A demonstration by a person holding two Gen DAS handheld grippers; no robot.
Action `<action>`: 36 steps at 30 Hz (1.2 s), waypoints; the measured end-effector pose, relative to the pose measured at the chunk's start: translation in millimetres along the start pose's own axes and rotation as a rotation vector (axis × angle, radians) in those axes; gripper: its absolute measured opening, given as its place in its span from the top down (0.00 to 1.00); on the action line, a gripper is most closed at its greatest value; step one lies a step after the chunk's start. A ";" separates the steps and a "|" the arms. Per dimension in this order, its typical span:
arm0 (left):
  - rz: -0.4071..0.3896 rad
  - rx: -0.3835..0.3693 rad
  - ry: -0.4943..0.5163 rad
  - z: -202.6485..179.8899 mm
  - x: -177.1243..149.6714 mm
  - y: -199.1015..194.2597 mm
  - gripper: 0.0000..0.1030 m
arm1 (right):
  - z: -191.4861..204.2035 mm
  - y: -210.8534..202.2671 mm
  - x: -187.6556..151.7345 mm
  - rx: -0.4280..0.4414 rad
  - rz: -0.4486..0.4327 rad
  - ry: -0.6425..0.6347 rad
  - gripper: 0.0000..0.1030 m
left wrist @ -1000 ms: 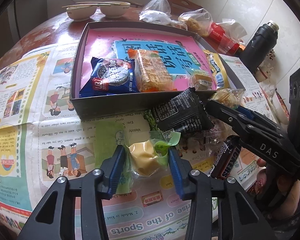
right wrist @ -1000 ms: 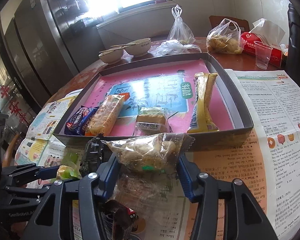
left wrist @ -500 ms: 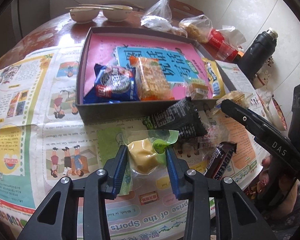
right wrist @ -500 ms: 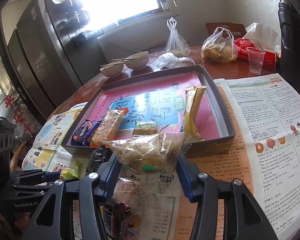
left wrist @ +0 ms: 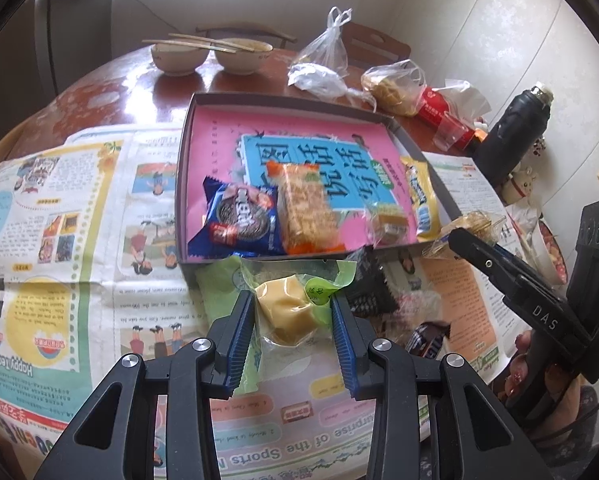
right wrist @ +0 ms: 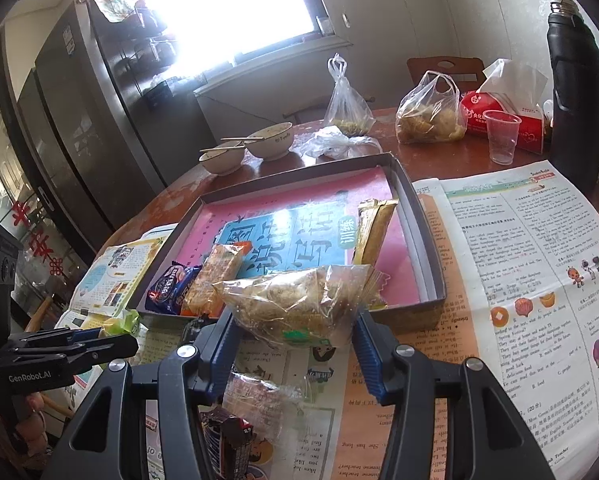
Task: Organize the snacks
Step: 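Carry the pastry bag into the tray with the right gripper while the left carries the cheese snack there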
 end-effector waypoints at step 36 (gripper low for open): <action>0.001 -0.037 0.100 -43.0 69.0 41.9 0.62 | -39.8 7.4 23.2 -0.088 -0.031 0.060 0.48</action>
Point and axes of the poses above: each gripper's, at about its wrist camera, not at the fingertips, and y roughly the way its jaws point, z to its left, x to its top, the point moved 6 cm from there along y, roughly the way its jaws point, and after that the axes turned 8 degrees about -x, right-handed, at the moved point
